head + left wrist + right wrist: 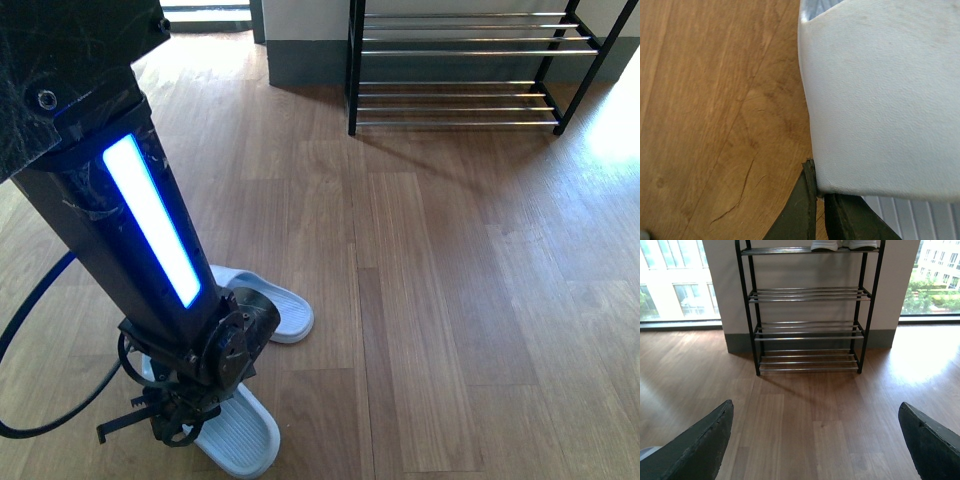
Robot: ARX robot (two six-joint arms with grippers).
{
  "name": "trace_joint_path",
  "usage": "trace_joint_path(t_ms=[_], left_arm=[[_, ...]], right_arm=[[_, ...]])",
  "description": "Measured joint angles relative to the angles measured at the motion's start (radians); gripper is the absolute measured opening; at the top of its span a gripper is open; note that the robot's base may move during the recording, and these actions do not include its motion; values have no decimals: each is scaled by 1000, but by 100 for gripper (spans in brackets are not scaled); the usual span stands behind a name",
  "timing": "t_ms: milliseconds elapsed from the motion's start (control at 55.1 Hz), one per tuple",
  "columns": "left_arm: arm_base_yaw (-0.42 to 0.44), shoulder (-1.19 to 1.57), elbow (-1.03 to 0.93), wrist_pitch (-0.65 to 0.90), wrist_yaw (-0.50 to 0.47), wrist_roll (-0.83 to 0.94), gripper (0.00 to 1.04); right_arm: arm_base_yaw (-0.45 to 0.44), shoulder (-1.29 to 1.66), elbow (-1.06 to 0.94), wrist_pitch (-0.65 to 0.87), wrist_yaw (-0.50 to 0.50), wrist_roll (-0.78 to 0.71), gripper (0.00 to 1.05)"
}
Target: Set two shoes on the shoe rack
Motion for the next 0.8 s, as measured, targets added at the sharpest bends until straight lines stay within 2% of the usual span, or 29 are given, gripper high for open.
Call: trace_joint_path(t_ms=[327, 490, 526, 544, 581, 708, 744, 798], left_arm=[[-11, 0, -89, 332, -190, 218, 2], [-13, -2, -124, 475, -214, 293, 2], [30, -89, -213, 405, -131, 347, 2], [85, -171, -301, 333, -35, 391, 2], [189, -363, -487, 207, 53, 485, 2], [409, -841, -777, 29, 20, 606, 2], [445, -1041, -826, -18, 12, 629, 2], [439, -1239, -851, -36, 19, 658, 2]], right_arm=[[0, 0, 0, 0, 0, 0, 96], [0, 0, 0, 0, 0, 0, 96], [0, 0, 0, 0, -2, 0, 96], [0, 0, 0, 0, -2, -1, 96], [0, 1, 0, 0, 1, 0, 96], [-1, -1, 0, 0, 7, 0, 96], [-1, -1, 0, 0, 2, 0, 96], [-1, -1, 0, 0, -3, 0, 96]])
